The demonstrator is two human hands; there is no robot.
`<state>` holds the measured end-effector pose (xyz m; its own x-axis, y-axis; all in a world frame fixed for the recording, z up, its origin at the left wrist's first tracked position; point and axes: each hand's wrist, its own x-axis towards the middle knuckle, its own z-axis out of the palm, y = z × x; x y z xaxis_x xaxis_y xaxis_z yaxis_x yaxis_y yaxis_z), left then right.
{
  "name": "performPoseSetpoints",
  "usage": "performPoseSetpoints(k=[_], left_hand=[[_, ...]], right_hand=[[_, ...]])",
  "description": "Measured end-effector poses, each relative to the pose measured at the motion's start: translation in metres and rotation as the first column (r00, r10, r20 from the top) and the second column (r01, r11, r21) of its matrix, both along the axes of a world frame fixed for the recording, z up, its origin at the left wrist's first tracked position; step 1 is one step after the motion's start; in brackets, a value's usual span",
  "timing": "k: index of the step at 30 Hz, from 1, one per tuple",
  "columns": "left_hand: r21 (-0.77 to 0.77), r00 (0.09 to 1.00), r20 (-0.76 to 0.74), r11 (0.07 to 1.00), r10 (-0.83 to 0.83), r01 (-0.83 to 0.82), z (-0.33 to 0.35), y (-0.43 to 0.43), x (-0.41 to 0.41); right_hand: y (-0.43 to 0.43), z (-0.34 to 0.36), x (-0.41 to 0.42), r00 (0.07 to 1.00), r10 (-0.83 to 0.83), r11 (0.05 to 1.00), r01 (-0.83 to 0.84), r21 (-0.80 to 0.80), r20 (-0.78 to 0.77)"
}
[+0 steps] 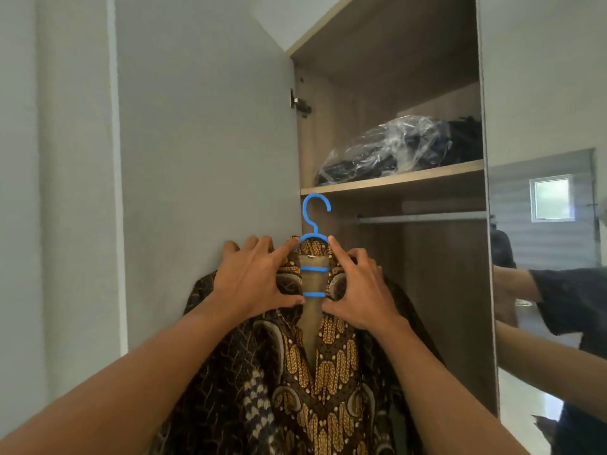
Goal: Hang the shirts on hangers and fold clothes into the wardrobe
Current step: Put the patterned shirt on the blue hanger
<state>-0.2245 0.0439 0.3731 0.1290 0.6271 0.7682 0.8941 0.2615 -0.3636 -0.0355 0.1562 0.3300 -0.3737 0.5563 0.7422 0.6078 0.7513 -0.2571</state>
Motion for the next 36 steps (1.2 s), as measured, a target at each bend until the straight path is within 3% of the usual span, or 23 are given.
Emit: performPoseSetpoints(k=[12,16,21,29,36], left_hand=[[-0.026,0.995,0.021,0.995,-0.094,0.095,0.002,0.110,-0.012],[-0.115,0.988,0.021,0.981,-0.156,0.157,0.006,0.164,0.006],[-0.119,0.958,0.036,0.951,-0.283,0.285,0.019,0.226,0.031],[-0.097,0.892,0.070,0.887,-0.447,0.452,0.019,0.304,0.077],[-0.118,0.823,0.242,0.826,-0.514,0.551,0.004,0.347,0.101]], right_hand=[[0.089,-0.010,-0.005,0.992,-0.092,0.996,0.093,0.008,-0.082],[0.131,-0.018,0.003,0.976,-0.145,0.988,0.135,-0.072,-0.163],[0.180,-0.017,0.025,0.950,-0.204,0.975,0.174,-0.142,-0.238],[0.235,-0.003,0.084,0.935,-0.268,0.962,0.244,-0.125,-0.234],[0.265,0.007,0.118,0.943,-0.294,0.954,0.279,-0.107,-0.157]])
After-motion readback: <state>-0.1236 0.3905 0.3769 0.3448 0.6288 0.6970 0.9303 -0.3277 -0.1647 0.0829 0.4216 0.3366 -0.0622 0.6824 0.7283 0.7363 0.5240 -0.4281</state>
